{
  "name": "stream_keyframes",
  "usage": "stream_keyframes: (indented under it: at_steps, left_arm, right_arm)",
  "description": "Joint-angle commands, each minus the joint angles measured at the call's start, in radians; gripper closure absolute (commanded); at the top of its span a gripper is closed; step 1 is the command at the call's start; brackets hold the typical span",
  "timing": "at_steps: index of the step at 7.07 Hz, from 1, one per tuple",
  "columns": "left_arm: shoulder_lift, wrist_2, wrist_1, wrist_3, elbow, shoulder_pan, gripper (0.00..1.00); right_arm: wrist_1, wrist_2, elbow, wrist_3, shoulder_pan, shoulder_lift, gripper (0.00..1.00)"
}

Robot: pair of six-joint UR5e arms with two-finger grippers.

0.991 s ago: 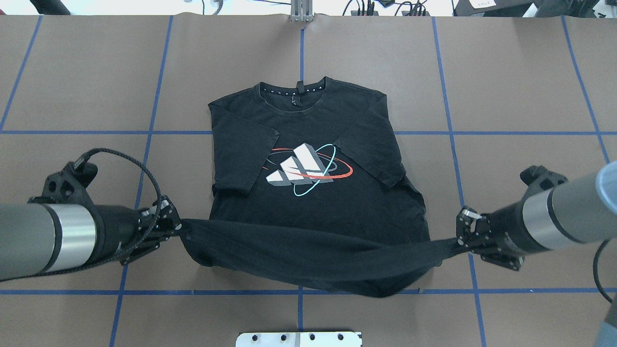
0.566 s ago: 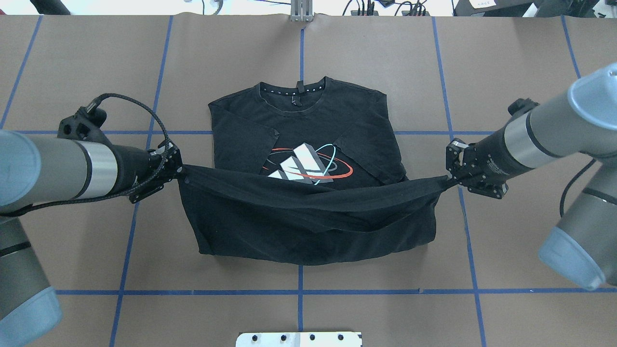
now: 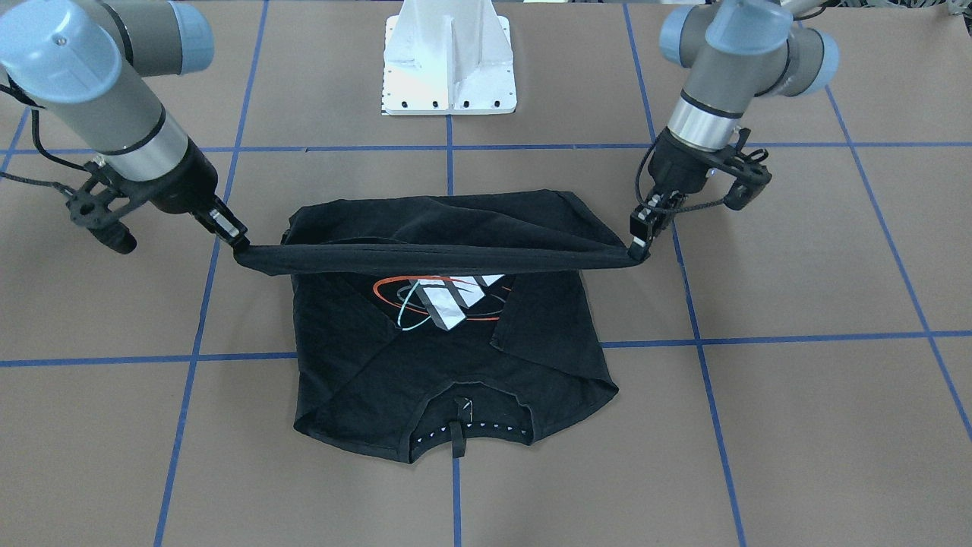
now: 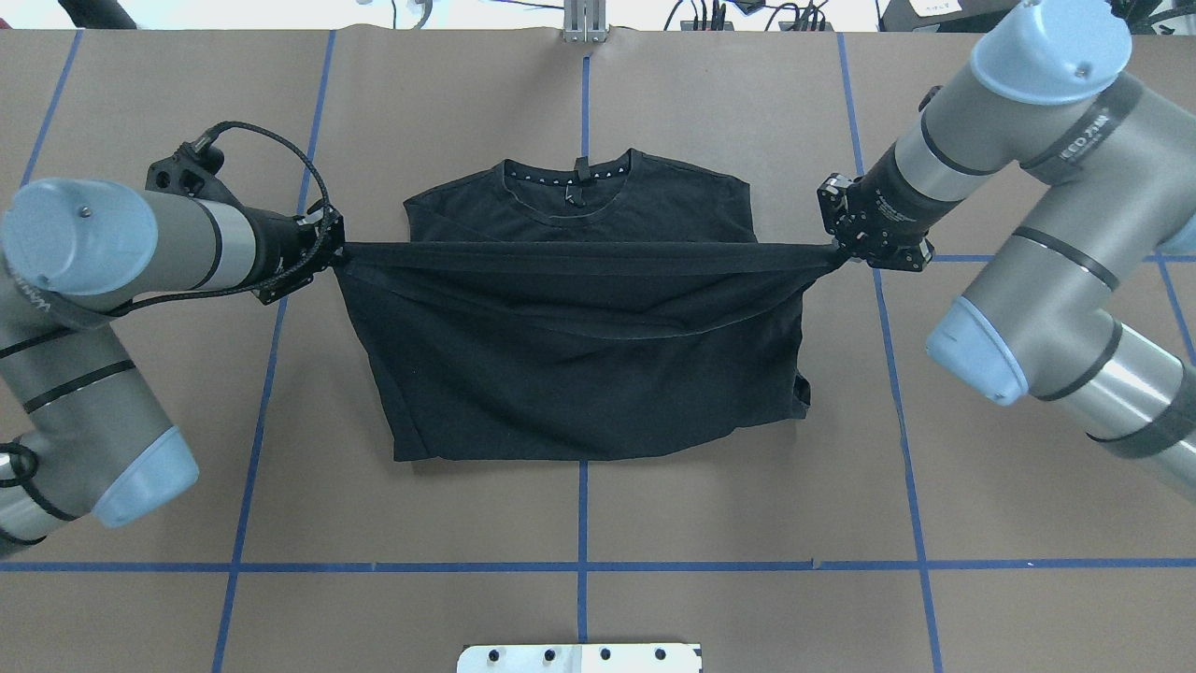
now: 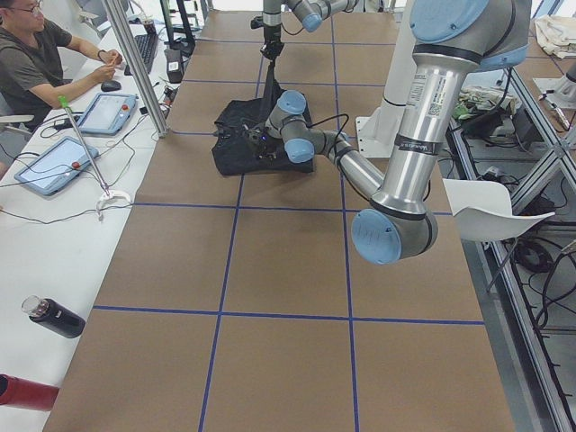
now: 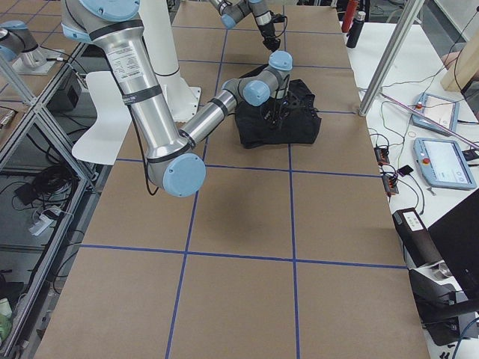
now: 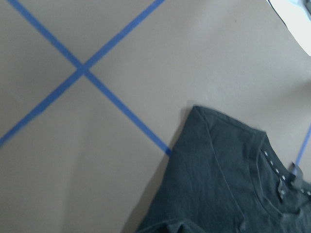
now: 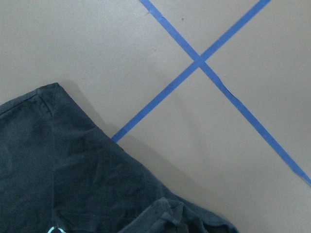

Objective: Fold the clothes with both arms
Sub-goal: 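Lift the hem with both grippers and fold it toward the collar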

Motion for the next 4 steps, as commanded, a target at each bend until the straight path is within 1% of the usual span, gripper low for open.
stream_keyframes:
  at_steps: [1, 2, 3, 4]
  left_arm:
    - [-0.122, 0.004, -0.063, 0.006, 0.195, -0.023, 1.00]
    - [-0.134, 0.006, -0.148, 0.006, 0.275, -0.023, 1.00]
    - [-0.138, 0.009, -0.196, 0.006, 0.324, -0.032, 1.00]
    - [-0.142, 0.011, -0.203, 0.009, 0.352, -0.033, 1.00]
  right_arm:
    - [0.005, -0.056, -0.152, -0.074, 0.008, 0.091, 1.00]
    - [0.011, -0.067, -0.212, -0.088, 0.008, 0.126, 1.00]
    - [0.087, -0.075, -0.287, -0.086, 0.008, 0.146, 1.00]
    - [0.183, -0.079, -0.358, -0.086, 0.008, 0.148, 1.00]
